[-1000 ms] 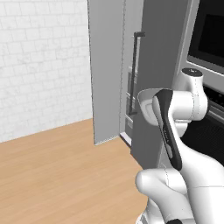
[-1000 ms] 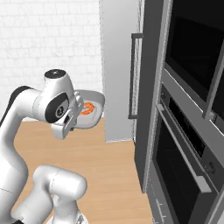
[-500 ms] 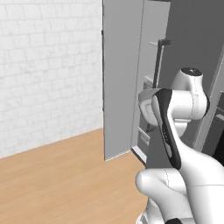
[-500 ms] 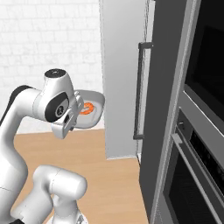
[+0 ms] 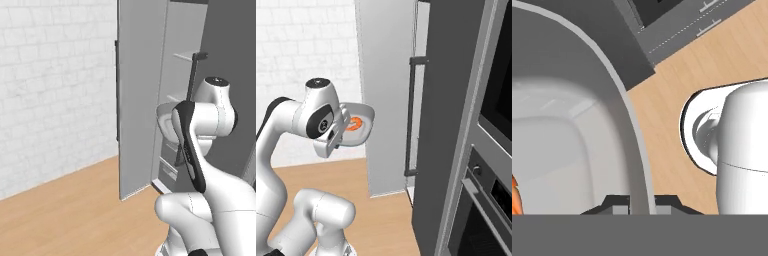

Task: Take the meat container that has the shrimp and place it on the second highest rack of the freezer. Then take the vegetable container that has the cucumber and avocado and place it on the highest rack of the freezer.

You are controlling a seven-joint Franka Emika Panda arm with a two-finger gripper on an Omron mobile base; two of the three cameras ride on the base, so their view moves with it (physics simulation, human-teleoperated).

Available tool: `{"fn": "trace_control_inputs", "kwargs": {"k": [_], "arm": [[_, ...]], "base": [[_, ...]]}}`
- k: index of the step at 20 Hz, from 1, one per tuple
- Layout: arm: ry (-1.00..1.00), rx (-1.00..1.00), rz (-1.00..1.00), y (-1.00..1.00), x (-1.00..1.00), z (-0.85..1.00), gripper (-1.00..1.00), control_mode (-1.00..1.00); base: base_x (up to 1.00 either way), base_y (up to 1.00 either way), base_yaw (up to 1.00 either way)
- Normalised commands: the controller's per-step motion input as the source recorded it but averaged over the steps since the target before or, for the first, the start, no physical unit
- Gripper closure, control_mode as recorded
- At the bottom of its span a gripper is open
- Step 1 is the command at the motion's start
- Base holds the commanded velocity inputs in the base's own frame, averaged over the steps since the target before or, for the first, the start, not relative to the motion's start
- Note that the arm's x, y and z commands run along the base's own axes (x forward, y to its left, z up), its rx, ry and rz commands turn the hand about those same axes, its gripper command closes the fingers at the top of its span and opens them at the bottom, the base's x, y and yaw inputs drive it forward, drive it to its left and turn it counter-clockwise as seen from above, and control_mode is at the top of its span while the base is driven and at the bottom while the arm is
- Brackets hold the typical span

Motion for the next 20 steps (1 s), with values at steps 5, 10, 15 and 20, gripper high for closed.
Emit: {"fn": "trace_control_inputs", "kwargs": {"k": [5, 10, 15, 20], "arm": [[0.0, 0.0, 0.0, 0.0, 0.0, 0.0, 1.0, 1.0], [0.0, 0.0, 0.0, 0.0, 0.0, 0.0, 1.0, 1.0], [0.0, 0.0, 0.0, 0.0, 0.0, 0.0, 1.0, 1.0], [0.0, 0.0, 0.0, 0.0, 0.0, 0.0, 1.0, 1.0]], "base": [[0.5, 0.33, -0.36], [0.57, 0.53, -0.32], [0.52, 0.5, -0.32], [0.39, 0.35, -0.34]]}}
